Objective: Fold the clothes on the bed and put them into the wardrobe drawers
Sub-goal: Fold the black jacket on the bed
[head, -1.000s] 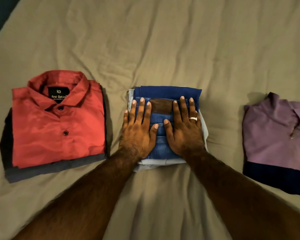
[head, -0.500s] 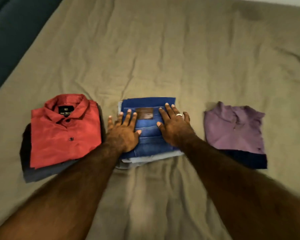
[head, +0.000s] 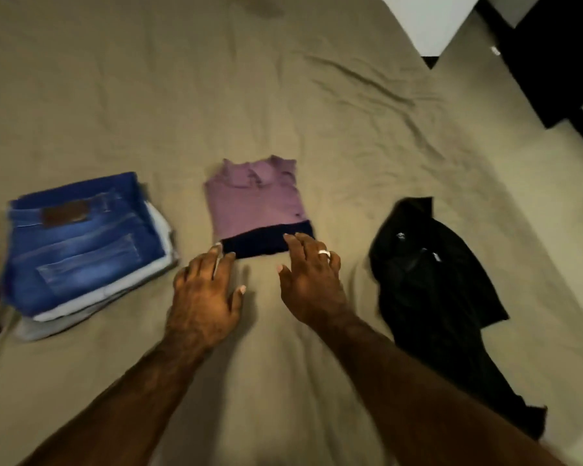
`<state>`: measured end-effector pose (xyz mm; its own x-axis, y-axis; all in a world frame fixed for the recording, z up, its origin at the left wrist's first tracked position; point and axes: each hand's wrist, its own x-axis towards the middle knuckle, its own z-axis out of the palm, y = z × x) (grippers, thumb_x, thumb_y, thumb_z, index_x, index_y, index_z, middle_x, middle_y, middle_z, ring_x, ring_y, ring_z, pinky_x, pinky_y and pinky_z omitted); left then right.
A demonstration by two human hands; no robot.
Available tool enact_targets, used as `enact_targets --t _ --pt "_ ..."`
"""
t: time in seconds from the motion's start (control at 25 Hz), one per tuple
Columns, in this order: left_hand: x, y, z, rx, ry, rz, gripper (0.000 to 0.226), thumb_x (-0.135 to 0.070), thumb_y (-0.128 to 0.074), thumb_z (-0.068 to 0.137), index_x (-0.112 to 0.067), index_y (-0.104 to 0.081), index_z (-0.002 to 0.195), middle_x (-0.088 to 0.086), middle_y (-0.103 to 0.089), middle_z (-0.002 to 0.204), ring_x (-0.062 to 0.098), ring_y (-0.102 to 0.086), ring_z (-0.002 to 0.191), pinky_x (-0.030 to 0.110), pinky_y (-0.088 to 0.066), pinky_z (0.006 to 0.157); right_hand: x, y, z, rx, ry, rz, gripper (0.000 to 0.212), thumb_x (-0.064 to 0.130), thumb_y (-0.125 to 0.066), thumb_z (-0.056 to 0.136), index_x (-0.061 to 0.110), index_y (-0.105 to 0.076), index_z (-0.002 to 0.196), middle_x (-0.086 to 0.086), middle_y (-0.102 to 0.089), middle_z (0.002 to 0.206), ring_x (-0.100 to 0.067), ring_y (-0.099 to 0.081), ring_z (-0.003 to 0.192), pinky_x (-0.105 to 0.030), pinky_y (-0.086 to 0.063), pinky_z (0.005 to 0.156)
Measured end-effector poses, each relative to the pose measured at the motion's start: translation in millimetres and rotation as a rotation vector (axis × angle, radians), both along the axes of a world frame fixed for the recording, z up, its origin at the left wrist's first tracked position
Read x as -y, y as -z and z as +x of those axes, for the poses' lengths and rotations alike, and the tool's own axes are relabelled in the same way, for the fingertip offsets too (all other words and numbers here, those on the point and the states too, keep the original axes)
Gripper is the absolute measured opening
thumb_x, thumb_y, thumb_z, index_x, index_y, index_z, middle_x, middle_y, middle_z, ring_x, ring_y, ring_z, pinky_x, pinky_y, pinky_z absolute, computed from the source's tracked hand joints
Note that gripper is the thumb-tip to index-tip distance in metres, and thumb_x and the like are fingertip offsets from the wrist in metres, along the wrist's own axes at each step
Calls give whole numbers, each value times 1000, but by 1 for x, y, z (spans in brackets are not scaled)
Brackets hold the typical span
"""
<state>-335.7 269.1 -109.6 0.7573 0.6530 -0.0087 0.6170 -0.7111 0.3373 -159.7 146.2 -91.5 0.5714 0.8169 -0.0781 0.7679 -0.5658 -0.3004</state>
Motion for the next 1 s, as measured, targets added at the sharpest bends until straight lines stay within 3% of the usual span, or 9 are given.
enact_targets --t 0.16,0.36,0.52,0.64,0.76,0.84,0.92,1.0 --pt "109 23 108 -53 167 -76 65 -48 -50 90 -13 -56 144 17 -53 150 39 -55 127 54 -49 101 137 25 97 20 133 -48 64 34 -59 89 24 -43 150 -2 -47 150 -29 -47 134 -53 -37 109" --pt "197 48 246 -104 315 -147 64 -46 -51 87 -13 -58 141 12 -58 140 35 -58 120 46 -52 100 251 54 215 -2 311 -142 52 28 -66 87 20 -53 137 -5 -54 137 -32 -55 122 -50 -49 98" --pt "225 59 341 -146 390 -107 58 -44 -59 90 -18 -54 142 6 -54 142 30 -51 126 46 -48 106 278 81 292 -1 422 -162 43 23 -66 90 14 -57 131 -11 -55 131 -36 -58 117 -50 -54 92" --pt "237 74 394 -225 417 -63 59 -50 -58 95 -18 -51 144 5 -54 141 29 -49 128 45 -45 107 282 97 322 -39 611 -176 49 35 -69 91 11 -55 131 -15 -54 131 -38 -58 116 -48 -54 90" --pt "250 85 434 -322 395 -159 65 -54 -63 96 -21 -46 149 4 -55 144 28 -50 132 44 -41 111 288 111 334 -168 721 -127 50 44 -73 91 11 -56 125 -12 -58 126 -34 -62 111 -43 -55 88" --pt "252 90 446 -332 293 -322 44 -52 -70 93 -30 -61 130 0 -68 124 26 -62 118 41 -47 103 291 115 336 -346 726 -10 33 35 -76 89 16 -61 112 -5 -65 112 -27 -64 103 -37 -53 85" --pt "250 95 447 -261 173 -537 16 -39 -77 90 -29 -65 91 -4 -70 89 24 -66 91 32 -51 82 298 116 339 -463 741 109 22 23 -78 81 22 -57 86 0 -64 88 -22 -61 82 -34 -49 74" --pt "249 89 443 -117 7 -847 26 -21 -76 92 -21 -56 76 -1 -60 73 22 -59 74 31 -45 67 305 109 338 -601 820 226 27 11 -78 71 16 -51 73 2 -57 70 -19 -53 67 -35 -45 65"
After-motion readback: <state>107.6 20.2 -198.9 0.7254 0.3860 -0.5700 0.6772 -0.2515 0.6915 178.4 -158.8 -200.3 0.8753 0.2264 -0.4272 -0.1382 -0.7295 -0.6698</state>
